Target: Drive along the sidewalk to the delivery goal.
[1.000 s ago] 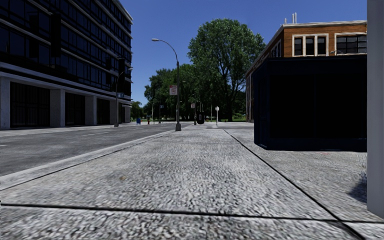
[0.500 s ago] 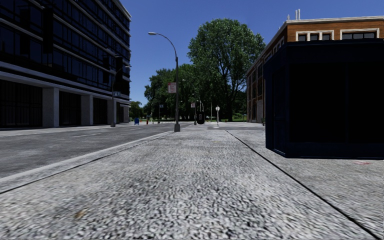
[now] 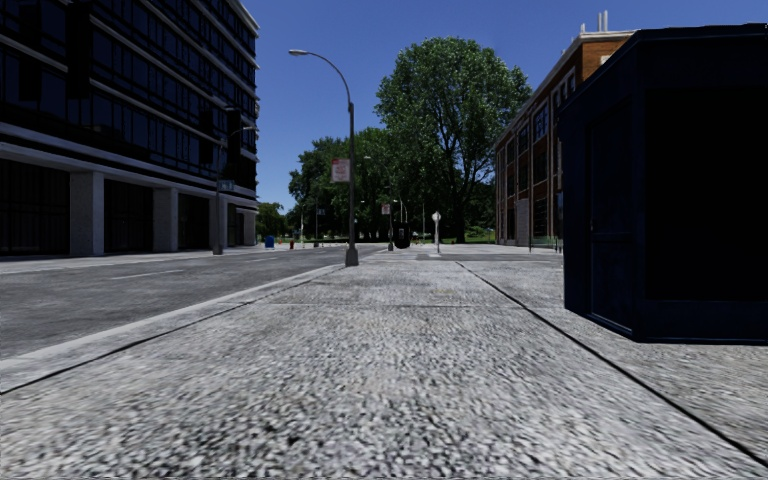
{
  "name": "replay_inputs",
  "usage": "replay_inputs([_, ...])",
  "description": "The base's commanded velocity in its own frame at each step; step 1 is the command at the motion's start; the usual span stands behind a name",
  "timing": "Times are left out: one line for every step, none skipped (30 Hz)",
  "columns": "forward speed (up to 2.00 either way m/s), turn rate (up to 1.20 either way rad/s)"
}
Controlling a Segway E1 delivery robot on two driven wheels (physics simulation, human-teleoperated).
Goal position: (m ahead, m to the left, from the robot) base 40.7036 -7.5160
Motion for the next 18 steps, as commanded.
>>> replay_inputs([2.00, 0.00])
replay_inputs([2.00, 0.00])
replay_inputs([2.00, 0.00])
replay_inputs([2.00, 0.00])
replay_inputs([2.00, 0.00])
replay_inputs([2.00, 0.00])
replay_inputs([2.00, 0.00])
replay_inputs([2.00, 0.00])
replay_inputs([2.00, 0.00])
replay_inputs([2.00, 0.00])
replay_inputs([2.00, 0.00])
replay_inputs([2.00, 0.00])
replay_inputs([2.00, 0.00])
replay_inputs([2.00, 0.00])
replay_inputs([2.00, 0.00])
replay_inputs([2.00, 0.00])
replay_inputs([2.00, 0.00])
replay_inputs([2.00, 0.00])
